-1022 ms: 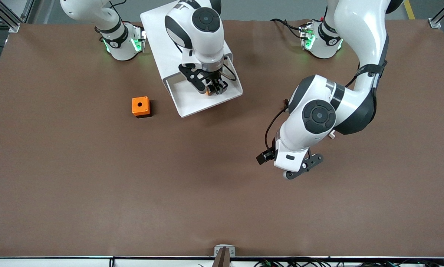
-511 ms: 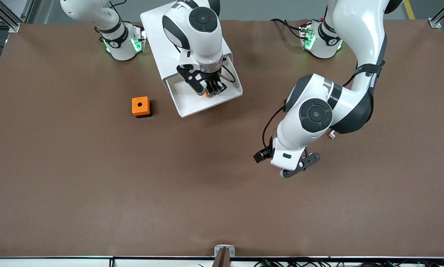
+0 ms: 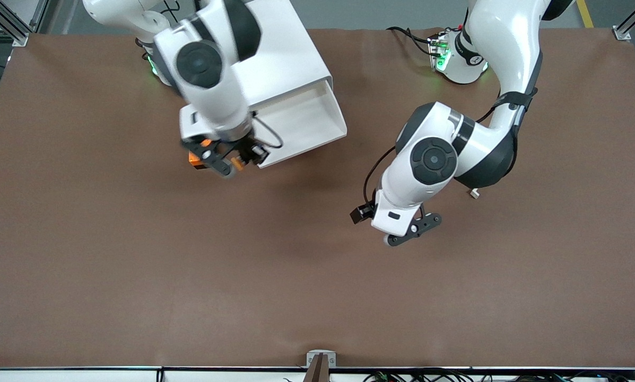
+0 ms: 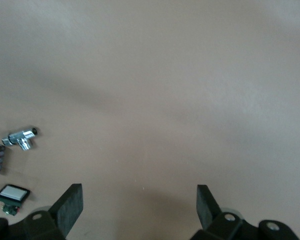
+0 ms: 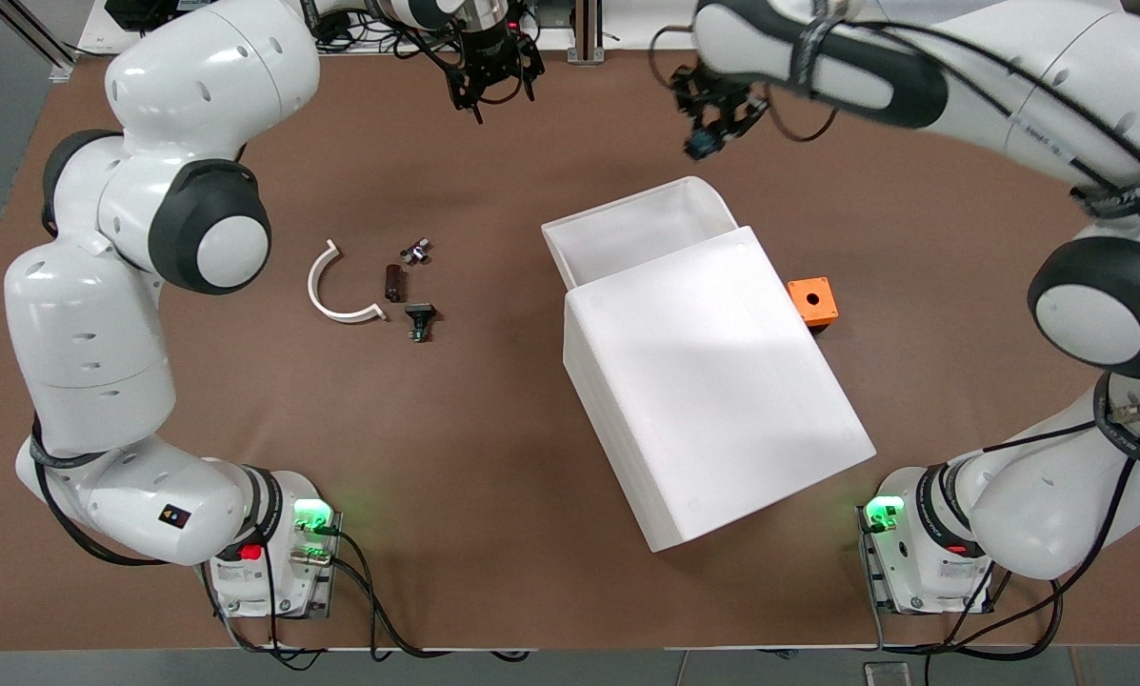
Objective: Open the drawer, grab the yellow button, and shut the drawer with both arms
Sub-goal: 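Lift the button out with the right gripper while the left gripper pushes the drawer, then set the button down with the right gripper while the left gripper shuts the drawer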
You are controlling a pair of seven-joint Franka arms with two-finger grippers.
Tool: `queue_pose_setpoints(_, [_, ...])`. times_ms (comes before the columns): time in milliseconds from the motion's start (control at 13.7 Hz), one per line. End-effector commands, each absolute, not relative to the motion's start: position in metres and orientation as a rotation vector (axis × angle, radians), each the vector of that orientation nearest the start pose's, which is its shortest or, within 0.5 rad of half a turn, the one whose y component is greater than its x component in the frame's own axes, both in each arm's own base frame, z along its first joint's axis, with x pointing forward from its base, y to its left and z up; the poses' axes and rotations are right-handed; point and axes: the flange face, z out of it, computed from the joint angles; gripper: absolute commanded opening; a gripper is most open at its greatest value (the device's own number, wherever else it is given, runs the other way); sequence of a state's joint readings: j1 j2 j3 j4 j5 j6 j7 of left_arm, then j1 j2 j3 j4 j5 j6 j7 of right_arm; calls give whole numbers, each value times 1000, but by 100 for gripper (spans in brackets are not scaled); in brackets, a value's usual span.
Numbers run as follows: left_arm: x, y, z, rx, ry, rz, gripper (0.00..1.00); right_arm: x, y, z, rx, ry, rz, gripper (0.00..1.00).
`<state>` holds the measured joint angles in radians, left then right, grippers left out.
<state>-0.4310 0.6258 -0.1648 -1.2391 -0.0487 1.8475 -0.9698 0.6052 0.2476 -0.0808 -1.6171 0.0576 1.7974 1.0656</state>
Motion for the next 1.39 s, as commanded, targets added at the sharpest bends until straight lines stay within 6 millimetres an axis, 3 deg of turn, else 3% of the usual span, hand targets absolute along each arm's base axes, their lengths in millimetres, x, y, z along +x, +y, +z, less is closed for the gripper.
queue_pose_setpoints(0, [592, -414, 404, -3160, -561, 178, 100, 582, 227, 468, -3088, 597, 144, 0])
queue_pose_setpoints(146, [577, -435, 401, -3168, -505, 189, 100, 610, 149, 461, -3096, 417, 118, 0])
queue_pose_setpoints(365, [557, -460, 396, -3172, -435, 204, 100, 630, 87, 424, -3118, 281, 110, 0])
queue_pose_setpoints(438, [552, -467, 394, -3172, -413, 208, 100, 633, 60, 403, -3118, 255, 104, 0])
queue_pose_setpoints(876, [518, -505, 378, -3164, -306, 243, 100, 648, -26, 301, -3140, 77, 35, 0])
queue_pose_setpoints(1314, [492, -532, 369, -3185, -265, 336, 100, 651, -67, 219, -3152, 3, 19, 2])
